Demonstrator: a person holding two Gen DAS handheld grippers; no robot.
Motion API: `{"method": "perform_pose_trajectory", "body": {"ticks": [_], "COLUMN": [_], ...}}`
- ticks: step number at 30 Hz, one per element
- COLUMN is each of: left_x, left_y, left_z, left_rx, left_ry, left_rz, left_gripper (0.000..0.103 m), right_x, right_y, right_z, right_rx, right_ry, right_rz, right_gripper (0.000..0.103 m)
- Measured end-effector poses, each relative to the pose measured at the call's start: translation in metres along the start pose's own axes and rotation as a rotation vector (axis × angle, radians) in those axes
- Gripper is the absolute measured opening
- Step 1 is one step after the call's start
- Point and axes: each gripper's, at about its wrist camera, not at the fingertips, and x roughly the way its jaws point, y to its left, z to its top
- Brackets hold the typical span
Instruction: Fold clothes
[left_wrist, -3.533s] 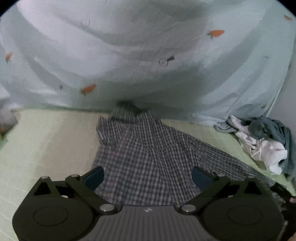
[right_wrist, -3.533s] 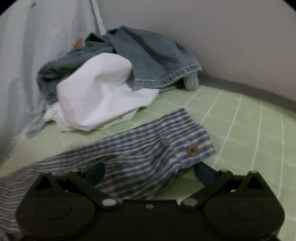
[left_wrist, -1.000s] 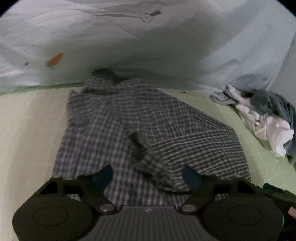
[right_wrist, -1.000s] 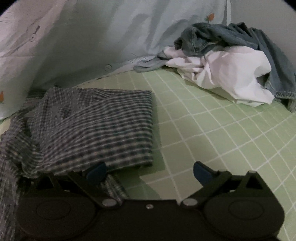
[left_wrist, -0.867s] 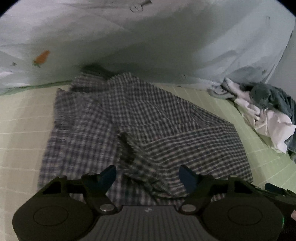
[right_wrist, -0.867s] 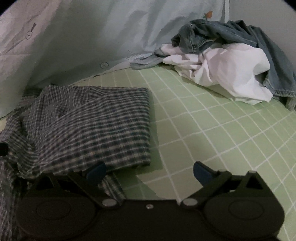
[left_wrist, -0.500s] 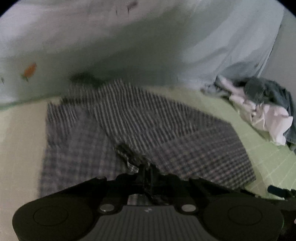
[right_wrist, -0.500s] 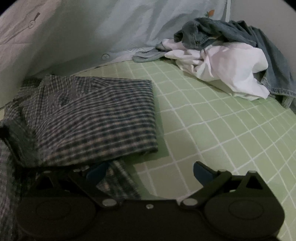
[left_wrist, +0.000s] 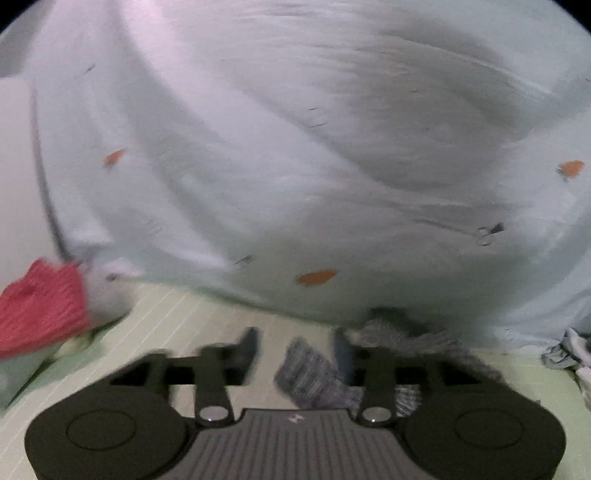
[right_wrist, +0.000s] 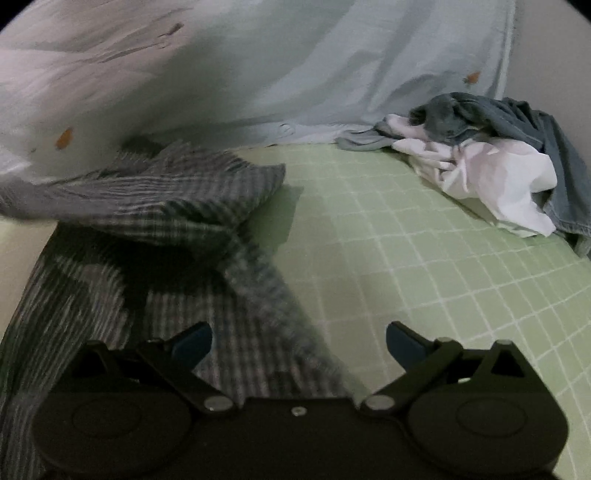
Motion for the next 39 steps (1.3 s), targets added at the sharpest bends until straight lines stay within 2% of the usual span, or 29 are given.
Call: {"method": "perform_pose_trajectory", "body": {"ticks": [1, 2, 5, 8, 12, 14, 15, 17, 22, 24, 26, 28, 29, 32, 39], "left_x": [-0.008, -0.015, -0.034, -0.049, -0.070, -0.075, -0.077, -0.081, -0.088, -0.093, -0.097, -0.101, -0.103, -0.107, -0.118], "left_y": [0.007, 0.011, 0.012, 0.007, 0.002, 0.002, 0.004, 0.007, 0.019, 0.024, 0.028, 0.029, 0.030, 0.030, 0.022], "left_z": [-0.009, -0.020, -0.062, -0.107, -0.160, -0.175, -0.181, -0.191, -0.211, -0.219, -0.226, -0.230, -0.231, -0.233, -0.230], "left_rx": [0.003, 0.014, 0.046, 0.077, 0.181, 0.207, 0.201, 0.188, 0.158, 0.145, 0.131, 0.128, 0.129, 0.133, 0.180], "left_ry": [0.021, 0.051, 0.191, 0.335, 0.469, 0.507, 0.522, 0.552, 0.612, 0.627, 0.636, 0.640, 0.641, 0.644, 0.624], "left_rz": [-0.003, -0.008, -0.035, -0.089, -0.124, -0.121, -0.121, -0.118, -0.089, -0.085, -0.082, -0.077, -0.074, -0.069, -0.052], "left_gripper": [0.082, 0.085, 0.086, 0.086, 0.086, 0.086, 0.086, 0.086, 0.086, 0.086, 0.086, 0.086, 0.086, 0.086, 0.086], "right_x": [-0.004, -0.007, -0.014, -0.022, -0.033, -0.037, -0.039, -0.044, -0.054, -0.058, -0.065, -0.071, -0.075, -0.085, -0.097], "right_y": [0.000, 0.000, -0.010, -0.030, -0.047, -0.054, -0.058, -0.065, -0.081, -0.081, -0.076, -0.070, -0.067, -0.058, -0.033], "right_z": [-0.004, -0.009, -0.022, -0.035, -0.055, -0.062, -0.066, -0.074, -0.091, -0.095, -0.096, -0.098, -0.099, -0.101, -0.105], "right_rx": [-0.009, -0.017, -0.010, 0.057, 0.062, 0.075, 0.082, 0.106, 0.163, 0.166, 0.148, 0.130, 0.121, 0.094, 0.027], "right_ry": [0.006, 0.012, 0.039, 0.068, 0.080, 0.095, 0.102, 0.109, 0.127, 0.128, 0.114, 0.100, 0.094, 0.073, 0.055], "right_rz": [-0.002, -0.004, -0.035, -0.053, -0.054, -0.033, -0.023, 0.007, 0.006, 0.029, 0.056, 0.082, 0.096, 0.136, 0.200], "right_gripper": [0.102, 0.102, 0.102, 0.100, 0.088, 0.078, 0.075, 0.061, 0.058, 0.053, 0.029, 0.011, 0.006, 0.002, 0.001]}}
